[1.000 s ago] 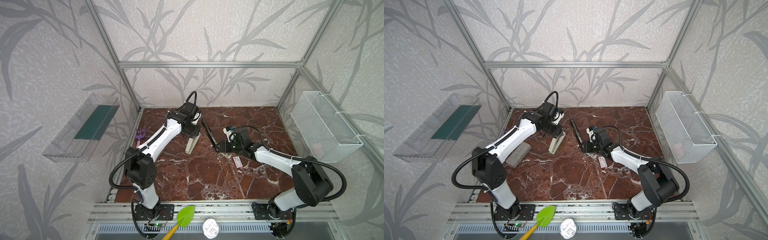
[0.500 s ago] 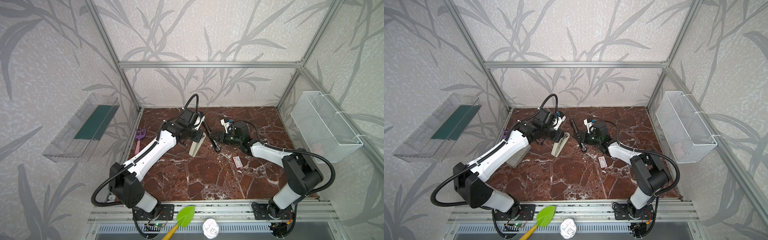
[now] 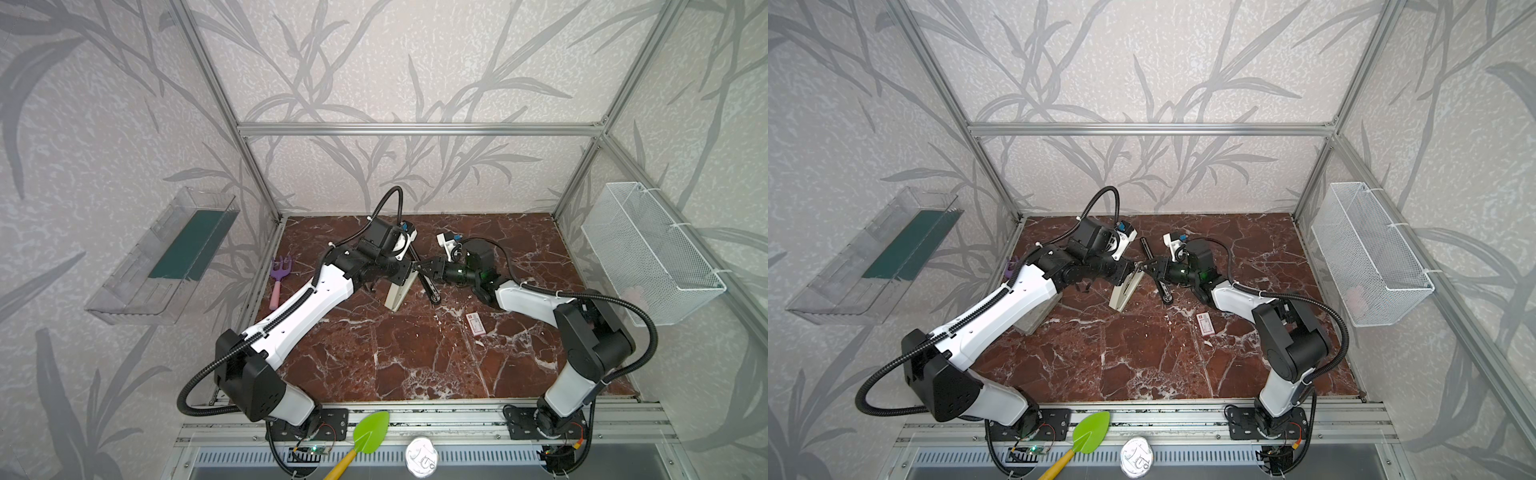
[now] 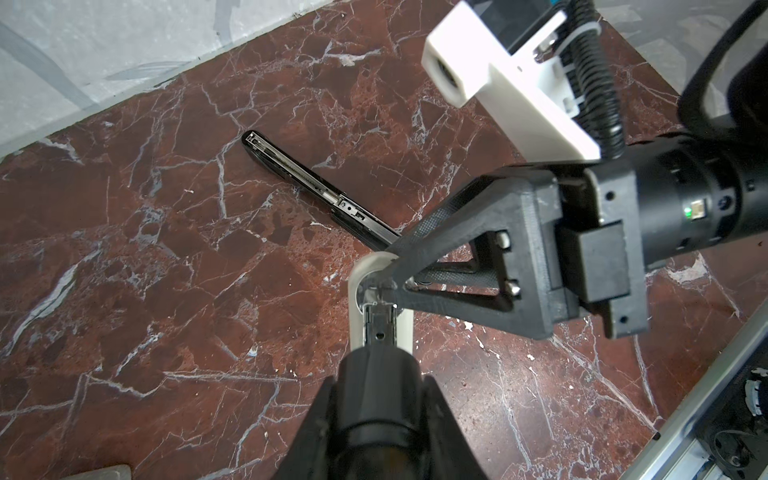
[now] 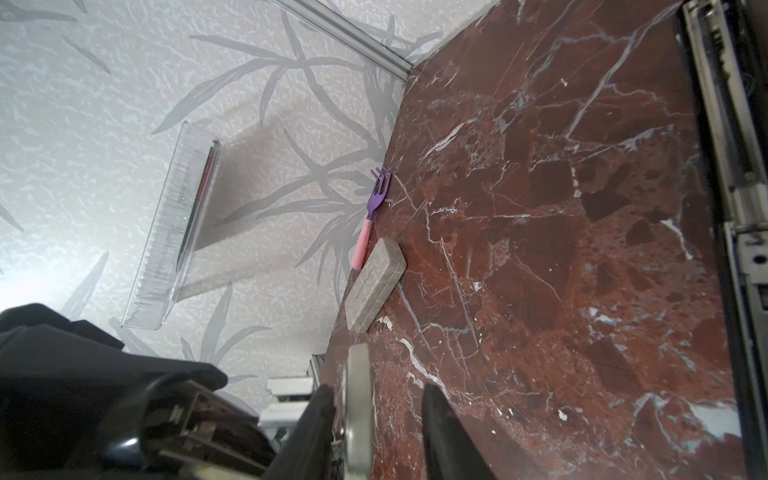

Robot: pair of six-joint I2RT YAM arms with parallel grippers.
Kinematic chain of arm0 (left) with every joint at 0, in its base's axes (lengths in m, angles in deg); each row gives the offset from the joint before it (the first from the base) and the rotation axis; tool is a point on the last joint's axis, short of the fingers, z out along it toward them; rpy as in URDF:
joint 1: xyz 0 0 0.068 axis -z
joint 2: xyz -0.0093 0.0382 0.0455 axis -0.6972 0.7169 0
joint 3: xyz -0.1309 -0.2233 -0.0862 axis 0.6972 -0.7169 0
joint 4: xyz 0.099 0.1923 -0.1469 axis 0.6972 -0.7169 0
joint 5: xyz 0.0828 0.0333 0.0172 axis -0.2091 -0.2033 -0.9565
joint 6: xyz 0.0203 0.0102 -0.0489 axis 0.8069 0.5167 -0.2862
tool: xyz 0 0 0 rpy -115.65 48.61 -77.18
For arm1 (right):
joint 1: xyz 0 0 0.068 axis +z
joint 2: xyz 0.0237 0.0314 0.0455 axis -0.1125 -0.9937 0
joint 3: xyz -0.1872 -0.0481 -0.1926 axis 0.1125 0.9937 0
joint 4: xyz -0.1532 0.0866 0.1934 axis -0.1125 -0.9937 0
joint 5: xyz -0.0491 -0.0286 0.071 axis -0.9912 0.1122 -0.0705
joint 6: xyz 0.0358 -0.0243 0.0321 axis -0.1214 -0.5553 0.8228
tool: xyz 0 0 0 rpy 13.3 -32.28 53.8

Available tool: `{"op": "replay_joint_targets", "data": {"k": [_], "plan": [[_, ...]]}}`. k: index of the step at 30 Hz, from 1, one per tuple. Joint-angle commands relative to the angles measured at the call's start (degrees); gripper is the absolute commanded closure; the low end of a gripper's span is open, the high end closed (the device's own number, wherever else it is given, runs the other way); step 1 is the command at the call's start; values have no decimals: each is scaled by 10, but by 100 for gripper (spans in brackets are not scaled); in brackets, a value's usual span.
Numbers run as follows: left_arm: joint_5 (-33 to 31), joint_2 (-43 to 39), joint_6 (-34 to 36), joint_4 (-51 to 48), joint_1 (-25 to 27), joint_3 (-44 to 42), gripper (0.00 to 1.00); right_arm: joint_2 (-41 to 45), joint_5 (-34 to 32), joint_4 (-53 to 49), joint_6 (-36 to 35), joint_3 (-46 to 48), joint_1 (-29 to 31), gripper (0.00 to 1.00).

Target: Load the staples into the stapler

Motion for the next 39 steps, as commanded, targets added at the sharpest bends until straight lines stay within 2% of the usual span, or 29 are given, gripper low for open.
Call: {"op": "replay_joint_targets", "data": {"k": [1, 5, 10, 23, 30, 39], "plan": [[-1, -33, -4, 40, 6, 2, 100, -13, 17, 28, 15, -12, 5, 68], [-3, -38, -3, 51, 10, -1, 100, -22, 24, 48, 30, -12, 8, 74], [-13, -54, -4, 60, 12, -11, 100, -33, 32, 74, 51, -14, 1, 100], [-101, -188, -25, 97, 3, -129, 100, -30, 16, 104, 119, -9, -86, 100], [-140, -275, -51, 131, -12, -217, 100, -23, -3, 169, 174, 11, -128, 100], [-147, -339, -85, 171, -19, -308, 100, -20, -24, 221, 234, 26, -152, 100]]}}
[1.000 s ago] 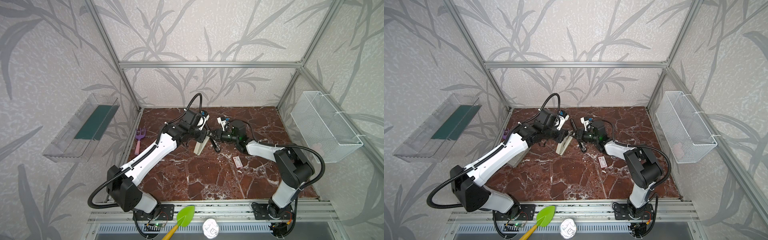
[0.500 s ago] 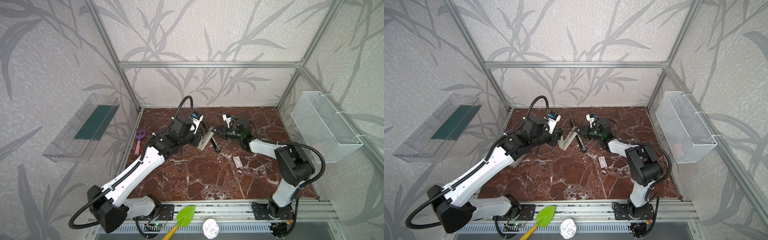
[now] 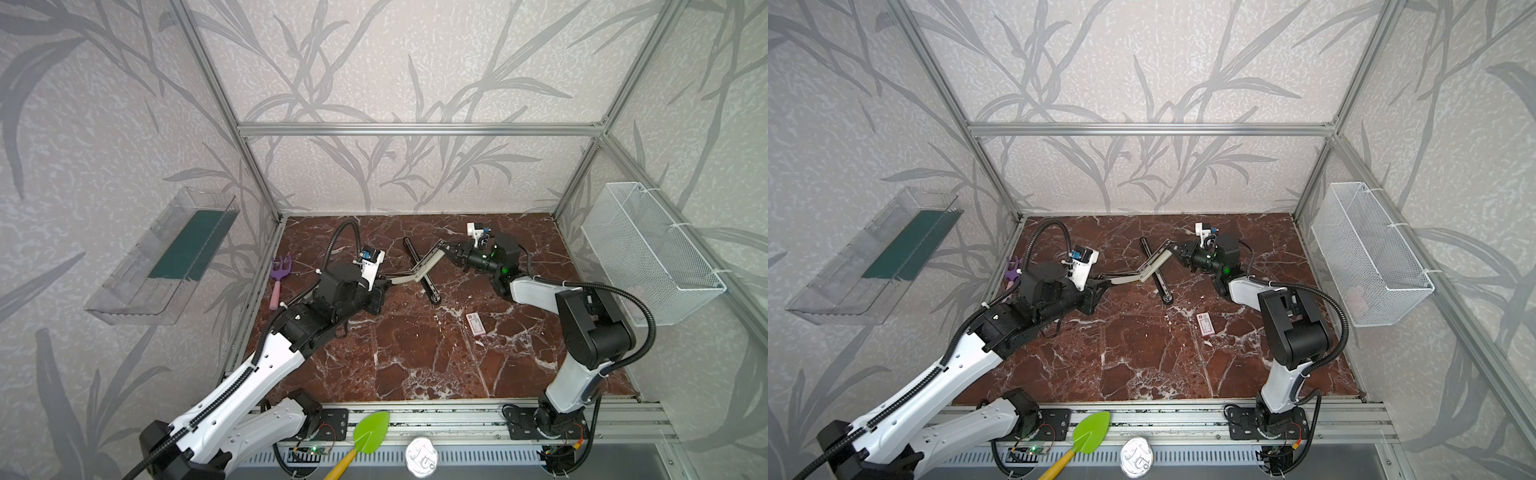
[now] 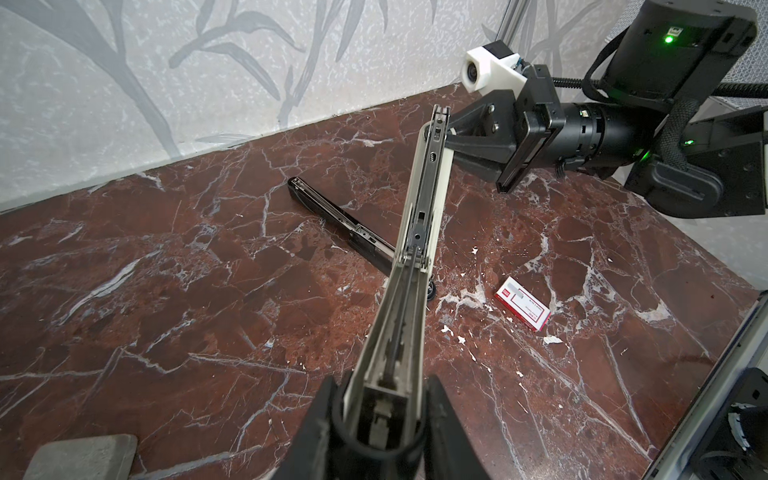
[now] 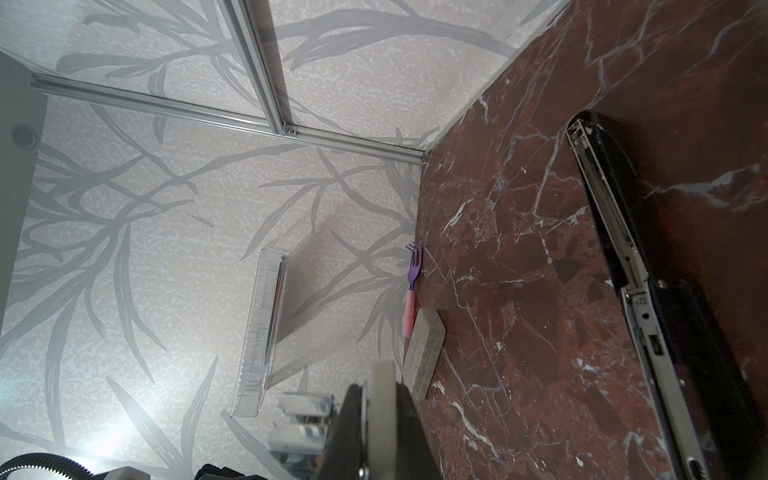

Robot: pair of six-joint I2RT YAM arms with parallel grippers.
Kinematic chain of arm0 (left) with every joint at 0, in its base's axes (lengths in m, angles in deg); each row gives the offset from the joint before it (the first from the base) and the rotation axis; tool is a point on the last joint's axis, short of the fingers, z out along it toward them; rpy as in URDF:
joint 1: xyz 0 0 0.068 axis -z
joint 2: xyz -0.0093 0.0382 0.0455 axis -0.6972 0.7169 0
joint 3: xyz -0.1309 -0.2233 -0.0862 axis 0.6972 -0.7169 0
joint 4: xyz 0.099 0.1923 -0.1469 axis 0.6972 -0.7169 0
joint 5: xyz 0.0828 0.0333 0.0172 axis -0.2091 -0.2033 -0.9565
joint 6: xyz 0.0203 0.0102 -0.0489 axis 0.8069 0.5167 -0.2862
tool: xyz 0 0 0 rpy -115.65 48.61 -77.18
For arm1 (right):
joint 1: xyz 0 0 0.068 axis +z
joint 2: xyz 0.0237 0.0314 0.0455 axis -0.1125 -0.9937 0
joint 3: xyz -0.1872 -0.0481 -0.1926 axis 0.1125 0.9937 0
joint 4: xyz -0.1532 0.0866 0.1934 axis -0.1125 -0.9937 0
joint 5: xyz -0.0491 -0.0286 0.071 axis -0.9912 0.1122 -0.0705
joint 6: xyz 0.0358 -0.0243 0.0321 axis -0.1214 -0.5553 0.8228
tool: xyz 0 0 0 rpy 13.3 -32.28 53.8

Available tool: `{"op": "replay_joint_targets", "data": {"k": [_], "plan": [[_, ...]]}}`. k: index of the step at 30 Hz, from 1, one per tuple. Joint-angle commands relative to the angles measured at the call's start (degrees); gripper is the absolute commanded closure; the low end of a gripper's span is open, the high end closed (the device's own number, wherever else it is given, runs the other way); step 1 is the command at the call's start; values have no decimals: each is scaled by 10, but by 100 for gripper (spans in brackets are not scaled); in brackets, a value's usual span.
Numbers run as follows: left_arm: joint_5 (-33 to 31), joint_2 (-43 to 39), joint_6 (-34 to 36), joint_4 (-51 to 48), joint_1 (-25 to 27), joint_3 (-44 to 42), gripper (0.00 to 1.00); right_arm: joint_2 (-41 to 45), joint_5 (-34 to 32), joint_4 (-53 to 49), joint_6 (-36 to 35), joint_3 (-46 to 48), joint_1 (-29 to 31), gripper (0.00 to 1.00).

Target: Load the staples into the stapler

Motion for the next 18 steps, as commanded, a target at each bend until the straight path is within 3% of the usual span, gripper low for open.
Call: {"op": "replay_joint_targets", "data": {"k": [1, 10, 15, 18], "plan": [[-98, -35, -35, 11, -21, -27, 100, 8, -63, 60, 26, 11, -26, 100], [-113, -79, -73, 60, -24, -127, 100, -4, -85, 121, 65, 40, -30, 100], [-121, -66, -86, 71, -27, -139, 100, -8, -109, 147, 70, 73, -30, 100], [-120, -60, -93, 69, -27, -140, 93, -13, -119, 167, 79, 84, -30, 100]]}}
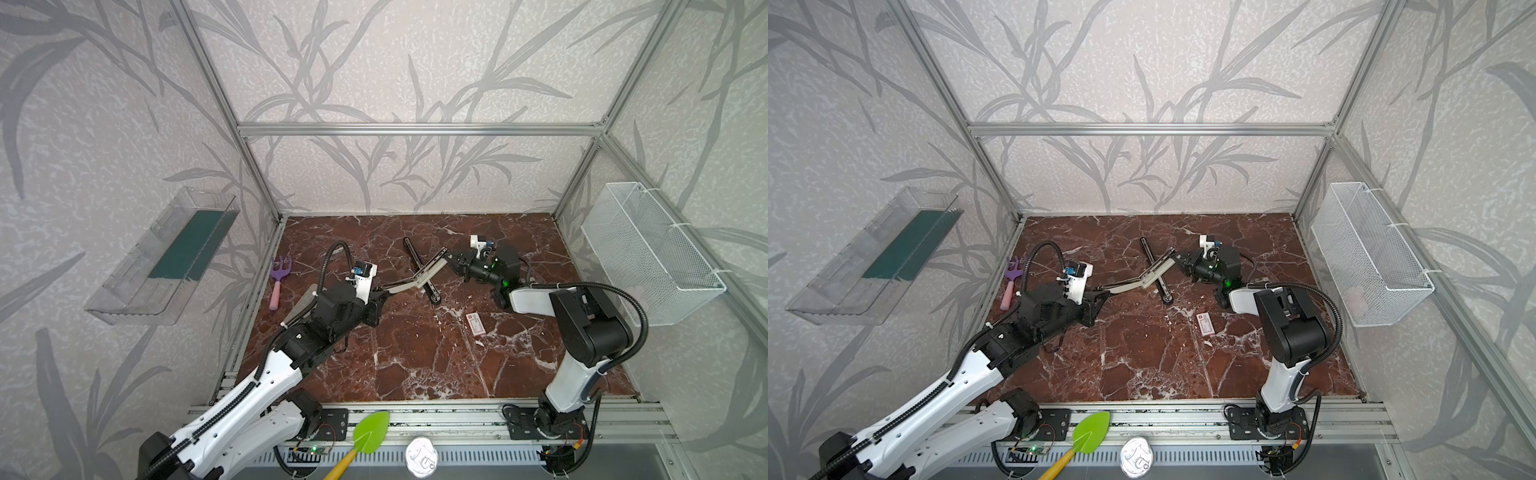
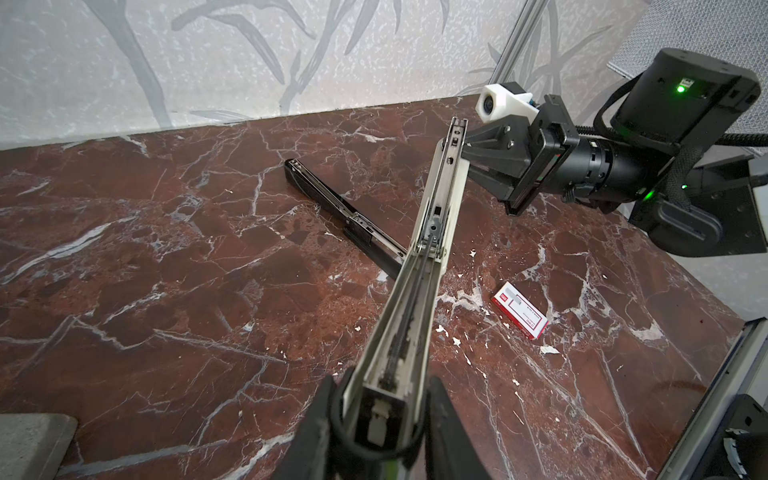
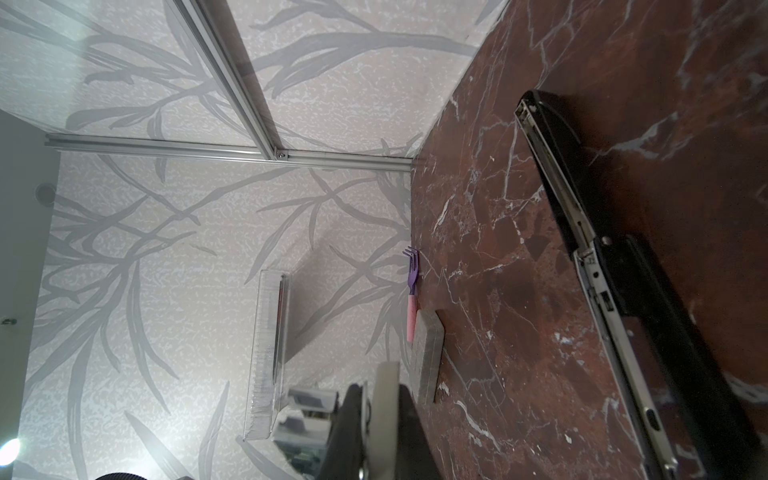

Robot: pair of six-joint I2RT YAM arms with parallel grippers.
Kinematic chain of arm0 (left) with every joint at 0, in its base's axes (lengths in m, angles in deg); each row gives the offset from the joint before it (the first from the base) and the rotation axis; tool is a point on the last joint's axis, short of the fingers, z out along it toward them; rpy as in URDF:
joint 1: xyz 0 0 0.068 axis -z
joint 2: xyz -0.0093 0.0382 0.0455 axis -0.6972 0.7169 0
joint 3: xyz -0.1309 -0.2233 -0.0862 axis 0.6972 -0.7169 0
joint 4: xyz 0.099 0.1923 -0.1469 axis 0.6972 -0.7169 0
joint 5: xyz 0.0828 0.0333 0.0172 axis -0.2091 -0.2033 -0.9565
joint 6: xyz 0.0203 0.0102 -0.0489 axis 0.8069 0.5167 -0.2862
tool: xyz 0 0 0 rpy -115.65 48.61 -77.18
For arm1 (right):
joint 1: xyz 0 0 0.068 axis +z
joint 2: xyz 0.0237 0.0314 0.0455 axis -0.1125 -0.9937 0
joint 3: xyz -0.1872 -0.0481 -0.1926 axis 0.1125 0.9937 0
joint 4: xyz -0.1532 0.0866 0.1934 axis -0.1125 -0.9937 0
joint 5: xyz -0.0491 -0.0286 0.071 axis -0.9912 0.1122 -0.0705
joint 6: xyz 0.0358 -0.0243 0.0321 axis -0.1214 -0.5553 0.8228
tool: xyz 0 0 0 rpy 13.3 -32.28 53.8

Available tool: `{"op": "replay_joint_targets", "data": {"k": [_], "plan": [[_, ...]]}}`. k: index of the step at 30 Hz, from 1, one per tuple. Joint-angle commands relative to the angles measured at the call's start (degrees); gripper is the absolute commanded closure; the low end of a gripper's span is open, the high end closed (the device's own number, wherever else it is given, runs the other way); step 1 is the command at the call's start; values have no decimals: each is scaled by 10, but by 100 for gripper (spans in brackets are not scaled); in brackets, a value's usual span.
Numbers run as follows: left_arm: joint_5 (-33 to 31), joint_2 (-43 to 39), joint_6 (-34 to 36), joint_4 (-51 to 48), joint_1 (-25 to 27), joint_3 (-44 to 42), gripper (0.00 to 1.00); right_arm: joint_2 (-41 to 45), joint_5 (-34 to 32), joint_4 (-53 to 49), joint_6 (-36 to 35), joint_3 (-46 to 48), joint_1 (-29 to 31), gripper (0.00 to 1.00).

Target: Load the staples into the stapler

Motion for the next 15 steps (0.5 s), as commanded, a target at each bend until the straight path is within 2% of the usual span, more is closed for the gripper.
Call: {"op": "replay_joint_targets", "data": {"k": [1, 8, 13, 14, 15], "plan": [[-116, -4, -39, -32, -27, -10, 92, 0, -82, 73, 9, 6, -30, 100], [-112, -10, -57, -13, -27, -27, 71, -3, -100, 84, 18, 16, -27, 100], [-107, -14, -58, -13, -27, -30, 65, -13, -113, 108, 36, 17, -24, 100], [-107, -16, -59, -12, -27, -32, 65, -14, -114, 111, 40, 17, -23, 100], [-109, -19, -62, -12, -26, -35, 70, -15, -119, 114, 41, 19, -21, 100]]}}
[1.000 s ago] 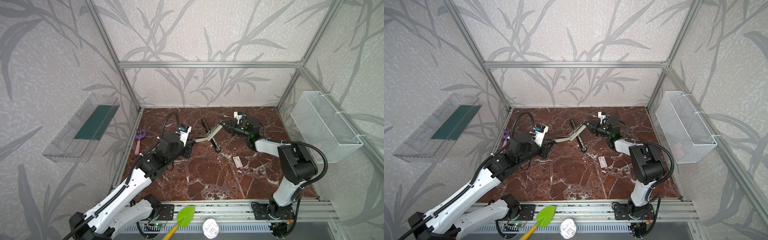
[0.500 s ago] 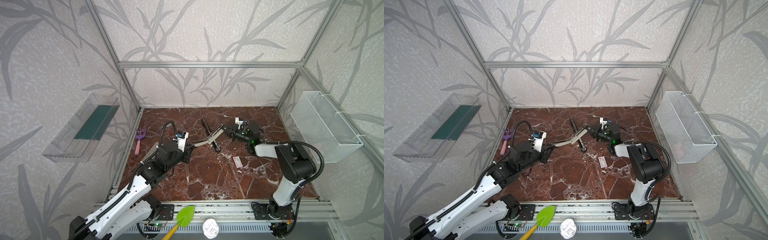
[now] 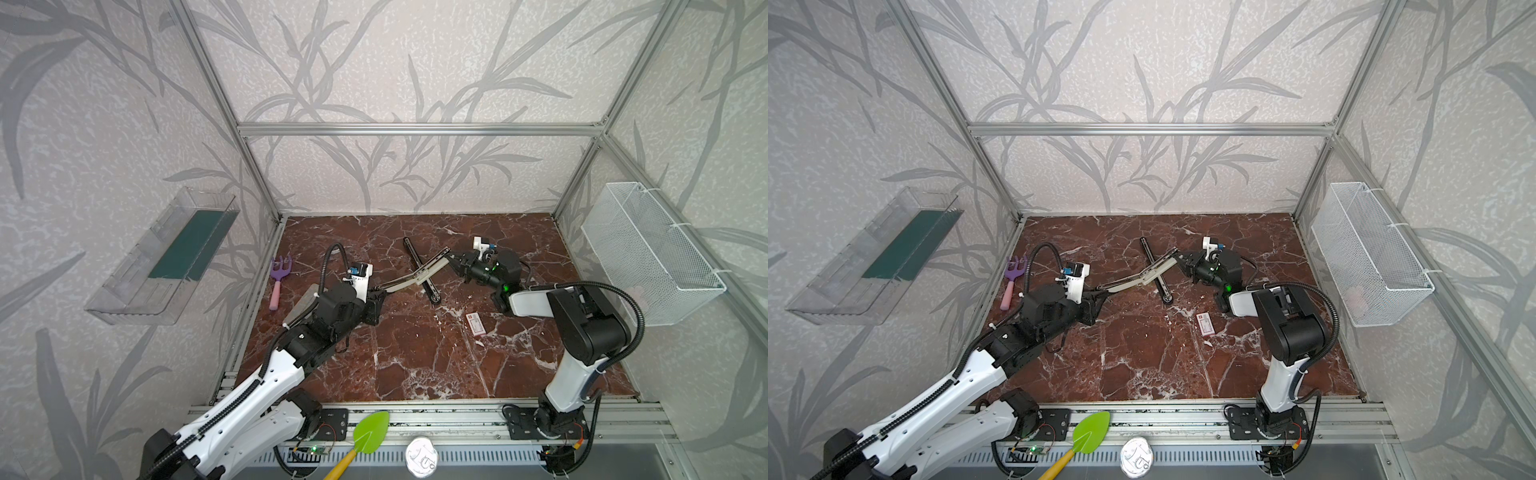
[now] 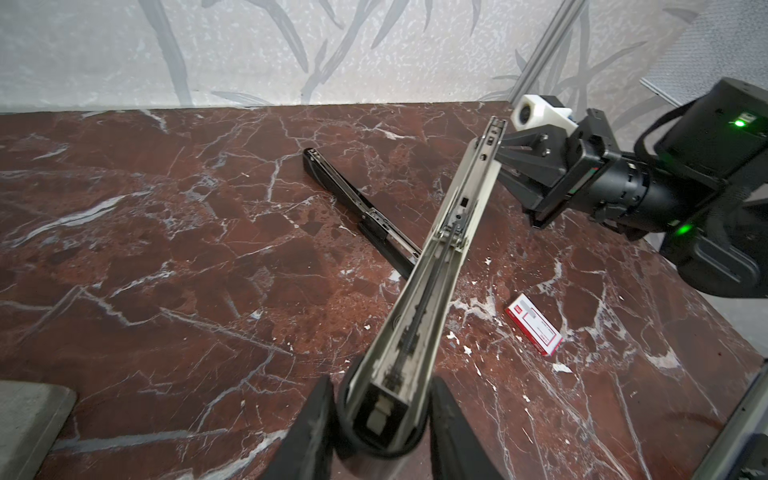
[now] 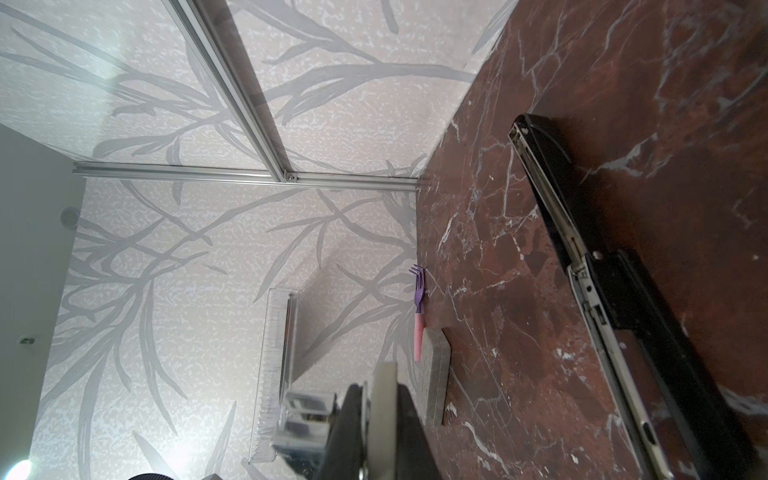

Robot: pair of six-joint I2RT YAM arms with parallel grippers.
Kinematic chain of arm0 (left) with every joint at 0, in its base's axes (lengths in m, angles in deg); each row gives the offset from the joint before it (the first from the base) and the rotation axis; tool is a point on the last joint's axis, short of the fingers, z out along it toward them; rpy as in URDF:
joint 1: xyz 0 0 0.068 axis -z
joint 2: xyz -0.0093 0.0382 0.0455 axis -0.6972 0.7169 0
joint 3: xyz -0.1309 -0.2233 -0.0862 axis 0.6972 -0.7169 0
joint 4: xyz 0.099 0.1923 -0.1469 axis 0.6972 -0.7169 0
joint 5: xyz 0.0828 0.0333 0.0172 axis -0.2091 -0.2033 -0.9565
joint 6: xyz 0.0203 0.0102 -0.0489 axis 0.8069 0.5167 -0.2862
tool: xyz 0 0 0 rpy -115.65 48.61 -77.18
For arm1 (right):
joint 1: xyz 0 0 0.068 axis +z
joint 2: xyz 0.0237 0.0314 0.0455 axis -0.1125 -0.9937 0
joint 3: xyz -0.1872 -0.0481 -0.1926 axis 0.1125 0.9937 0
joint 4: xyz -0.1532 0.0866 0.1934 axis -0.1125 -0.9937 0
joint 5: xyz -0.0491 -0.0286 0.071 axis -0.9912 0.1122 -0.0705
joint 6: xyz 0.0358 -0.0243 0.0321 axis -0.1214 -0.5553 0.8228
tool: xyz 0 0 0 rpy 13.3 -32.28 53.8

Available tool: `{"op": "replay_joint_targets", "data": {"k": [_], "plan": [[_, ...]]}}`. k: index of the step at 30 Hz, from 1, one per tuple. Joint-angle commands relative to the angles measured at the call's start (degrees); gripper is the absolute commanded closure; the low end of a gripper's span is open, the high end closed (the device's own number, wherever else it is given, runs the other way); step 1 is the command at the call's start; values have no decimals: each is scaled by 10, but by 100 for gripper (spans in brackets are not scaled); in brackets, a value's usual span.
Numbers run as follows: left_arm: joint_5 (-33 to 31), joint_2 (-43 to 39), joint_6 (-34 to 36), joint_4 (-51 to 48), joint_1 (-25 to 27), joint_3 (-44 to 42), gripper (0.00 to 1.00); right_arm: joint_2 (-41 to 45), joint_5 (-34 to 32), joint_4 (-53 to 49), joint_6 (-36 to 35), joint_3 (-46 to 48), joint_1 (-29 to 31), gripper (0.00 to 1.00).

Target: Load the staples into the stapler

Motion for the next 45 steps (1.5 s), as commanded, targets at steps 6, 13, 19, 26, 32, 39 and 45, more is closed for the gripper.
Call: {"op": "replay_joint_targets", "data": {"k": [6, 13, 19, 26, 32, 39, 45], "plan": [[-93, -32, -43, -16, -15, -41, 79, -30, -98, 83, 20, 8, -8, 100], [-106, -43, -65, -25, -16, -60, 67, -63, -129, 149, 44, 37, 4, 100], [-123, -55, -93, -36, -15, -77, 68, -87, -147, 170, 47, 27, 25, 100], [-134, -81, -94, -57, -15, -69, 68, -136, -140, 175, 47, -25, 66, 100], [-138, -78, -88, -57, -16, -58, 67, -193, -117, 166, 32, -94, 113, 100], [-126, -23, -53, -36, -18, -26, 47, -257, -85, 154, 15, -172, 149, 100], [-5, 114, -11, 12, -75, 37, 30, -283, -53, 126, -6, -197, 155, 100]]}}
